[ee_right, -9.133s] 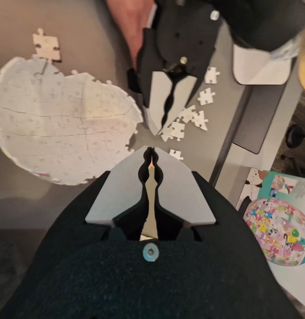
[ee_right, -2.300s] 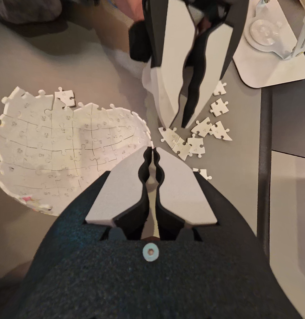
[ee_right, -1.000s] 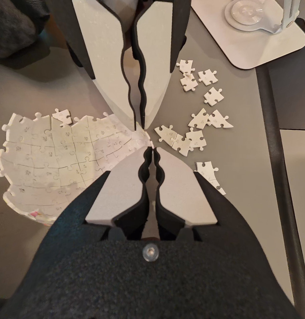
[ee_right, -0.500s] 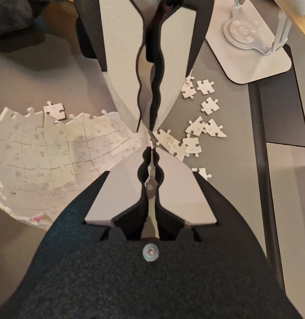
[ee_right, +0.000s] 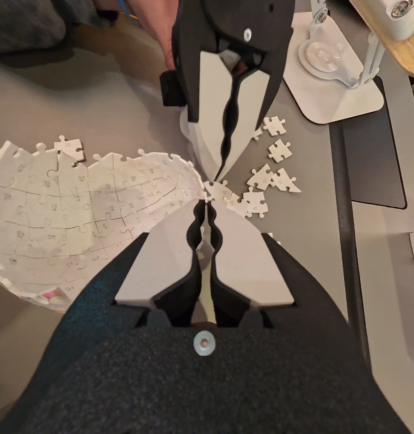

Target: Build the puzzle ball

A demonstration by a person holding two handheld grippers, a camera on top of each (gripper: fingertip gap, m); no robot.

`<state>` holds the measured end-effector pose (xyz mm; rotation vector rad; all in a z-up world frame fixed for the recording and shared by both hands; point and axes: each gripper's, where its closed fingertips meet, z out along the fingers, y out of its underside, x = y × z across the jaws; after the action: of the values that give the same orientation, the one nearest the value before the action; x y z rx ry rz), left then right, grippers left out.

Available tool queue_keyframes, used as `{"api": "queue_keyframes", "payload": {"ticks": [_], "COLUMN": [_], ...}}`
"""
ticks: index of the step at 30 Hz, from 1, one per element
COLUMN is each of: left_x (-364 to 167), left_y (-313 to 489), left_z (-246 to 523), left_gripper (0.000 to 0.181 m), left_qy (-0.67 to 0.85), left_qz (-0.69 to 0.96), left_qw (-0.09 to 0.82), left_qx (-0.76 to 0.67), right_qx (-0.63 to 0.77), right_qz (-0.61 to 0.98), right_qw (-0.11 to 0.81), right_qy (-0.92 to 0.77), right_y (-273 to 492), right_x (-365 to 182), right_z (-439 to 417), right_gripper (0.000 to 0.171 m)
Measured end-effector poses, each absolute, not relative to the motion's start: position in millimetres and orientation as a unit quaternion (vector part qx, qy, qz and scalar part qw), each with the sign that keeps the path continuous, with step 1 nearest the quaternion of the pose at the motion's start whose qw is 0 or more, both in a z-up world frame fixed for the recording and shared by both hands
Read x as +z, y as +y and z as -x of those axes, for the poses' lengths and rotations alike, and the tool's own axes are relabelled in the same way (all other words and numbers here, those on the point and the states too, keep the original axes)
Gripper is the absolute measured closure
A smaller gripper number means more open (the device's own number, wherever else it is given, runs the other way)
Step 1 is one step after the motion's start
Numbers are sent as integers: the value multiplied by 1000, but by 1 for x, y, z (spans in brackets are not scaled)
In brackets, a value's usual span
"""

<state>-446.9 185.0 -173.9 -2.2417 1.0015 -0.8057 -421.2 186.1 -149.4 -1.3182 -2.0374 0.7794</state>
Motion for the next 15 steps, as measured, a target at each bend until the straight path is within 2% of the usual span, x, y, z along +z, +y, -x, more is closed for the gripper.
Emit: {"api": "queue_keyframes", "payload": {"ticks": [15], "left_x": [-193], "left_y": [183], "left_z": [434], "left_gripper": [181], "left_qy": [382], "left_qz": [838], "left_qw": [254], "left_qx": [-296], "right_qx": [264], "right_qz": [464], "right_qw": [324], "right_qy": [-781], "right_y": [189], "right_x": [-148], "right_z": [423], "right_gripper": [169]}}
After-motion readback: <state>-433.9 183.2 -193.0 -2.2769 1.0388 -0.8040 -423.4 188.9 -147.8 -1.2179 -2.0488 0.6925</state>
